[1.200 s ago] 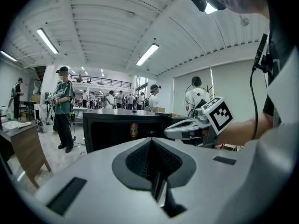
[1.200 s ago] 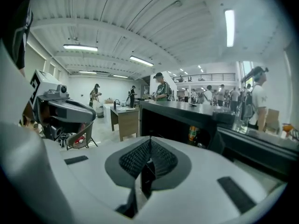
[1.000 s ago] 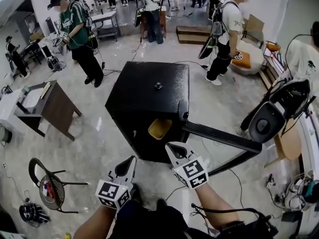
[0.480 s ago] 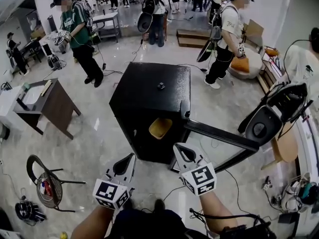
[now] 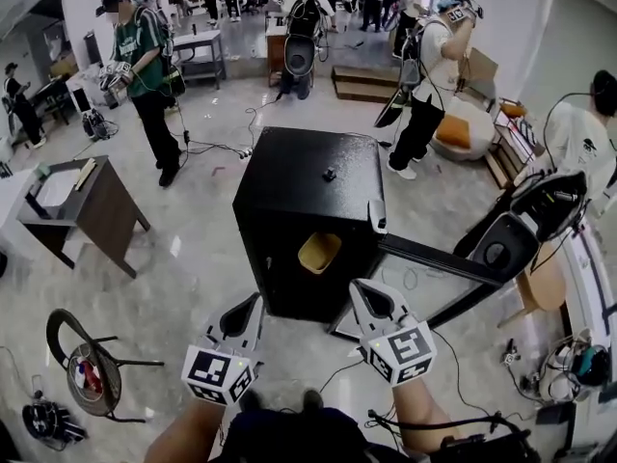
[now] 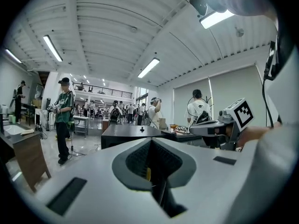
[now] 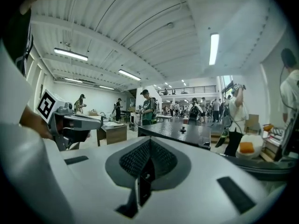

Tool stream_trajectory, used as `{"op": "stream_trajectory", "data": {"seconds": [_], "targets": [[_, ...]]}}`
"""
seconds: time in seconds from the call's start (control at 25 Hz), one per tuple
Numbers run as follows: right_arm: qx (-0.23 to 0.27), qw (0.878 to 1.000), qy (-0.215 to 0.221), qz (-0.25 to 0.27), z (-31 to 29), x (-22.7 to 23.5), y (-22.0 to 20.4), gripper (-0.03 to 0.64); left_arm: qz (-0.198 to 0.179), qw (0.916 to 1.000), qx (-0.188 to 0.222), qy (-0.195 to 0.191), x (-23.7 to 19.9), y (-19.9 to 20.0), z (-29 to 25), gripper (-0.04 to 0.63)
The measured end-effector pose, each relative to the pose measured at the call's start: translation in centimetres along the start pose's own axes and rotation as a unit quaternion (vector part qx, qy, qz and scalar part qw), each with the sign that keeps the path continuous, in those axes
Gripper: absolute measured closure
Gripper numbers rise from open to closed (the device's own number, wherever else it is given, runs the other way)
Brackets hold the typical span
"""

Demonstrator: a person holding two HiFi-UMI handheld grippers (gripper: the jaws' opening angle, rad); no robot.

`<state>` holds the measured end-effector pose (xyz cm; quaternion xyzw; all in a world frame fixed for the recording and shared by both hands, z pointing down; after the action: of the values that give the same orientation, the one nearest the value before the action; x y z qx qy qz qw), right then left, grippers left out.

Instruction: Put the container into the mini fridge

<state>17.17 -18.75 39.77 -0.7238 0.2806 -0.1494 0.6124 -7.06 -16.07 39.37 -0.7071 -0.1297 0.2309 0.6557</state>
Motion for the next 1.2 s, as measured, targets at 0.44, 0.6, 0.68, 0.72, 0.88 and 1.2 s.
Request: {"op": "stream_trajectory", "data": {"seconds": [0.44,0.6,0.68,0.72,0.88,1.2], "targets": [[0.009,0.998,-0.057,0.020,0.1,-3.1,3.3,0.600,0.006,0.9996,0.027,0.002,-4.8,2.7,3.8,0.586],[0.018,0.998,-0.067,0.009,0.2,-3.9,3.9,0.600,0.011,0.9996,0.027,-0.005,-5.3,3.0,4.1,0.588],[0.018,0.997,-0.078,0.012,0.0,-4.2,4.1,0.600,0.008,0.9993,0.034,-0.012,-5.6,3.4,4.1,0.586],[0.016,0.996,-0.086,0.018,-0.1,-4.4,4.1,0.600,0.008,0.9992,0.036,-0.015,-5.7,3.6,4.1,0.586],[0.012,0.994,-0.104,0.030,0.3,-4.8,4.3,0.600,0.009,0.9990,0.039,-0.020,-6.1,3.6,4.0,0.587],[0.019,0.994,-0.108,0.020,0.3,-5.6,4.6,0.600,0.019,0.9984,0.045,-0.030,-6.6,3.5,4.1,0.588]]}}
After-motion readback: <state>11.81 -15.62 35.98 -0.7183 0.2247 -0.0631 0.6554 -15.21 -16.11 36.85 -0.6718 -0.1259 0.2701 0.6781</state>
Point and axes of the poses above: the fingertips, and each gripper's own axes: z backward along the fingers, x to its right, y out of its top, the point moved 7 cm from there along z, backward along the fingers, and after that the axes turned 3 degrees about z, right-handed, at the moved point
